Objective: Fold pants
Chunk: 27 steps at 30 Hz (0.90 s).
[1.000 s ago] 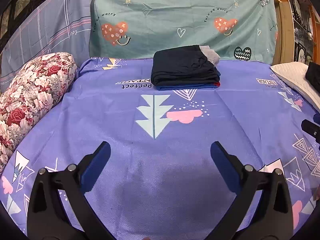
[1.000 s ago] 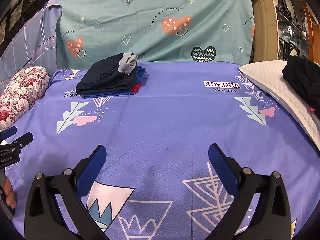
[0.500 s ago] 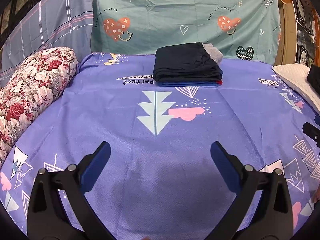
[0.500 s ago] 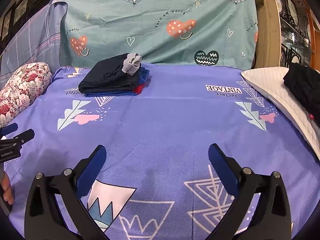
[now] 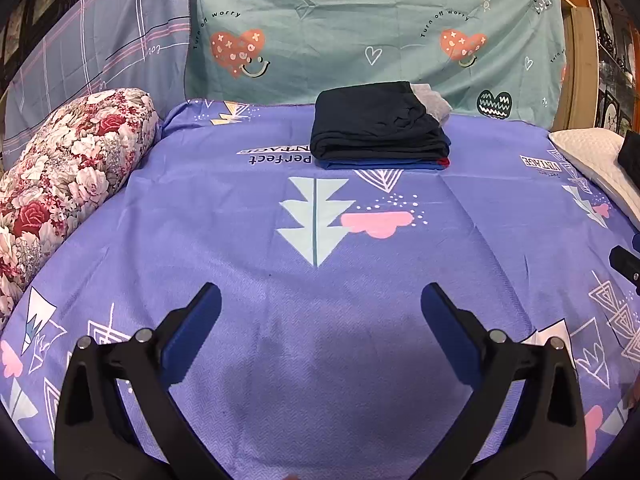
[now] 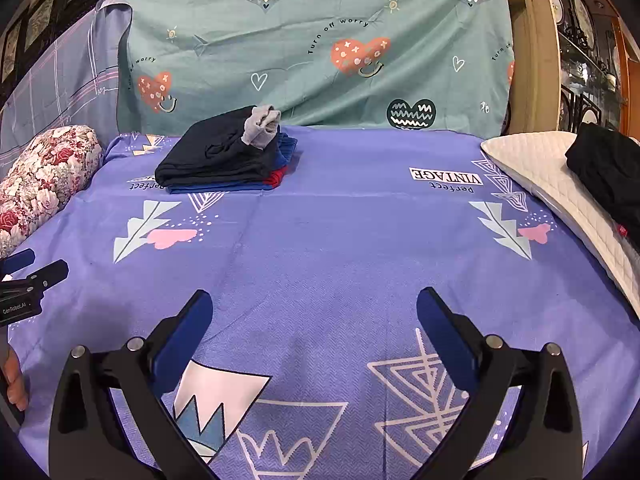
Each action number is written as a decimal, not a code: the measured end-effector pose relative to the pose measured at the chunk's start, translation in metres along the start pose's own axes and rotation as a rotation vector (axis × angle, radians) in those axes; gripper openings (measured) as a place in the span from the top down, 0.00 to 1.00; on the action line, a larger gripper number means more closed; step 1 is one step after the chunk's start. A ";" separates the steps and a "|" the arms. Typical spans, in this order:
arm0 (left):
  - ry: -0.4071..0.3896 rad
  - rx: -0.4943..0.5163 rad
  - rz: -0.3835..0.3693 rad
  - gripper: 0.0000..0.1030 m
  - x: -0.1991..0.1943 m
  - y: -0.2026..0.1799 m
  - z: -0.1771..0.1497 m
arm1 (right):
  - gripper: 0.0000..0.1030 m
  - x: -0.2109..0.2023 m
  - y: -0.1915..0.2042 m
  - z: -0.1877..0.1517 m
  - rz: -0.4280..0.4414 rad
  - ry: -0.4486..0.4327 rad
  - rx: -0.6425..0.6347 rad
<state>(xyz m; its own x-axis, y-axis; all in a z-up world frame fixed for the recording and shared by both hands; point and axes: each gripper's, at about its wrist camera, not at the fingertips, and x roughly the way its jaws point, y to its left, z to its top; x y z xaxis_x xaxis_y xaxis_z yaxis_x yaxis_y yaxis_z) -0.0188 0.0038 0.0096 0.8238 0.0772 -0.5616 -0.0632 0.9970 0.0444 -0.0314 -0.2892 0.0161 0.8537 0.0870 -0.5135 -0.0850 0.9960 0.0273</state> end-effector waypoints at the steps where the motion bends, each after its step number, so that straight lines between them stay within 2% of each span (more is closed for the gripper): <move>1: 0.002 -0.002 0.001 0.02 0.000 0.000 0.000 | 0.01 0.000 0.000 0.000 -0.001 0.000 0.001; 16: 0.005 -0.009 0.012 0.02 0.001 0.003 0.000 | 0.01 0.000 0.000 -0.001 -0.002 0.000 0.002; 23: -0.006 -0.040 -0.010 0.02 -0.001 0.010 0.002 | 0.01 0.000 0.000 -0.001 -0.002 0.001 -0.003; 27: 0.010 -0.024 -0.011 0.02 0.002 0.006 0.001 | 0.01 0.001 -0.001 -0.001 -0.002 0.004 0.003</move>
<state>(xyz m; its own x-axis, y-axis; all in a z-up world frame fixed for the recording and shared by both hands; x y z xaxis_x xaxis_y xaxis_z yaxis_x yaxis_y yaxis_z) -0.0171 0.0101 0.0097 0.8188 0.0662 -0.5702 -0.0676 0.9975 0.0187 -0.0310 -0.2902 0.0141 0.8519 0.0852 -0.5167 -0.0819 0.9962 0.0292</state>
